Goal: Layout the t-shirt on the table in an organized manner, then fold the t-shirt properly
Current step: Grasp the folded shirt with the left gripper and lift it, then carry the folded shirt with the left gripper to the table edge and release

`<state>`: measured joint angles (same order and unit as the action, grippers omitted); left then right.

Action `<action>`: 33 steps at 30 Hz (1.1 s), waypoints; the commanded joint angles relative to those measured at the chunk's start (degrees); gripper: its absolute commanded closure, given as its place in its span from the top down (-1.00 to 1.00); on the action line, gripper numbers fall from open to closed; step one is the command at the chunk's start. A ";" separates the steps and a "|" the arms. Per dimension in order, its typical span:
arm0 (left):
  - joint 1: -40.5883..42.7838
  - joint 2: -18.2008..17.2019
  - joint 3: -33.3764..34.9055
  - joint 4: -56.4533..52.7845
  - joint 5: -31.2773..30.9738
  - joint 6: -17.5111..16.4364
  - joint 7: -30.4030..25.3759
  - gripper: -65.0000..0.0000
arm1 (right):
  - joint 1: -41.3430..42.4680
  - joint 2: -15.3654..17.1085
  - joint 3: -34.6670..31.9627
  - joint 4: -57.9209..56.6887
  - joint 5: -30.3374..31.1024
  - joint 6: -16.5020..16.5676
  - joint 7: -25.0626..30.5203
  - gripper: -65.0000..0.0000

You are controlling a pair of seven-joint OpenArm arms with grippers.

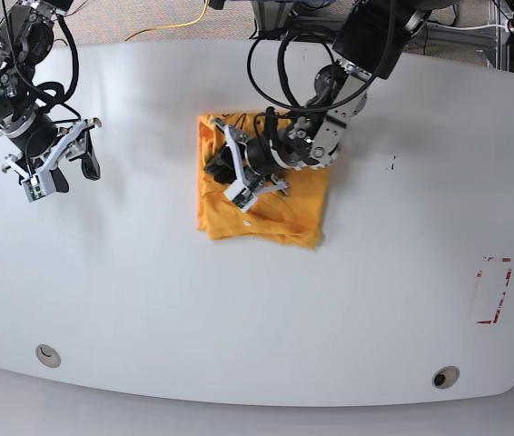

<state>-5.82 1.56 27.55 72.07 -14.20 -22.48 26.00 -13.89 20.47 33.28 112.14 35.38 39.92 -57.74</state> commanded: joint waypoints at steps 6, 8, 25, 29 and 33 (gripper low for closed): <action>4.64 -9.69 -10.80 8.85 1.84 -5.26 7.98 -0.62 | 0.31 0.59 0.26 1.84 1.15 0.08 1.34 0.10; 7.01 -12.77 -16.08 12.45 1.84 -7.72 9.74 -0.62 | -0.31 0.59 0.26 2.37 1.15 0.08 1.34 0.10; 12.37 -28.24 -38.32 14.56 2.20 -17.52 14.48 -0.62 | -0.84 0.41 0.09 3.16 1.86 0.08 1.34 0.11; 12.64 -31.58 -40.69 10.52 2.11 -17.52 14.13 -0.62 | -0.84 0.50 0.09 3.07 4.58 0.08 1.34 0.11; 12.64 -33.61 -42.63 7.71 2.20 -17.52 13.43 -0.62 | -0.84 0.59 0.09 3.07 6.08 0.08 1.34 0.11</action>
<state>7.16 -30.13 -14.15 80.36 -12.25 -40.05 39.62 -15.14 20.01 32.97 114.28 39.77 39.94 -57.71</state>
